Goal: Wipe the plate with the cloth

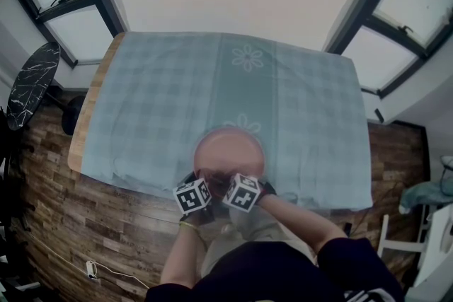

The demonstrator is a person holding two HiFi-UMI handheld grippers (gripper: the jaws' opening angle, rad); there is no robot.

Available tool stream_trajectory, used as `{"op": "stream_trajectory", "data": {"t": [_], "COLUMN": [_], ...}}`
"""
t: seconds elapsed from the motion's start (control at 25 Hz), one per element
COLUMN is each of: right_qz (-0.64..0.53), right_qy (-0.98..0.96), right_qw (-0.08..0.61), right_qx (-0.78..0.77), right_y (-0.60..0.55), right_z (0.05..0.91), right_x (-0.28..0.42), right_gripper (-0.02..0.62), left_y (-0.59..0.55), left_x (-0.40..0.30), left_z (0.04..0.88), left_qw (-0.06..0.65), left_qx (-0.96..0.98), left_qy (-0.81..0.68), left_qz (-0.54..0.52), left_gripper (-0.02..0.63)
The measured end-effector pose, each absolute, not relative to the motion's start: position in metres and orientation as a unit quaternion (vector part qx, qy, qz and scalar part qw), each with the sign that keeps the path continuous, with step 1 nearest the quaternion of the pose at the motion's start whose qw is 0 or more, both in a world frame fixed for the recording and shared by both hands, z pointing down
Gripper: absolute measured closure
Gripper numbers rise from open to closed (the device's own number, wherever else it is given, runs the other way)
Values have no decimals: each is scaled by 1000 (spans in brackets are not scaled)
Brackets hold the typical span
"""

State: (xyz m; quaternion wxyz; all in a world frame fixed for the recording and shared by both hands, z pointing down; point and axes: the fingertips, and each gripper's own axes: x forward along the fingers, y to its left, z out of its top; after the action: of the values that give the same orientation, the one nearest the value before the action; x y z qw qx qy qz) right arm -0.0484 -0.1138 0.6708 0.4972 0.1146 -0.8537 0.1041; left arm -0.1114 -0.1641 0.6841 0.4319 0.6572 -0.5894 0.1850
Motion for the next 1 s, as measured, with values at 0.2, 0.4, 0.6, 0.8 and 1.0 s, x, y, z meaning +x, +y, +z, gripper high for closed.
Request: {"op": "stream_trajectory", "data": {"t": [0.2, 0.4, 0.6, 0.8, 1.0], "right_qz": [109, 107, 102, 103, 87], "right_qy": [-860, -863, -866, -864, -854], "right_qw": [489, 483, 473, 465, 471], "right_qx": [101, 100, 125, 164, 201], "right_y": [-109, -109, -121, -149, -183], "right_z": [671, 667, 662, 651, 647], "right_x": [-53, -52, -41, -23, -4], "right_gripper": [561, 561, 561, 561, 561], "left_y": [-164, -164, -164, -163, -164], "left_x": [-112, -112, -111, -111, -111], "left_z": [684, 684, 684, 684, 684], "left_qw": [433, 433, 434, 435, 436], "left_qx": [658, 658, 658, 658, 659], "left_qy": [-588, -588, -588, -586, -586], "left_qz": [184, 183, 183, 183, 182], "left_gripper": [551, 551, 551, 551, 551]}}
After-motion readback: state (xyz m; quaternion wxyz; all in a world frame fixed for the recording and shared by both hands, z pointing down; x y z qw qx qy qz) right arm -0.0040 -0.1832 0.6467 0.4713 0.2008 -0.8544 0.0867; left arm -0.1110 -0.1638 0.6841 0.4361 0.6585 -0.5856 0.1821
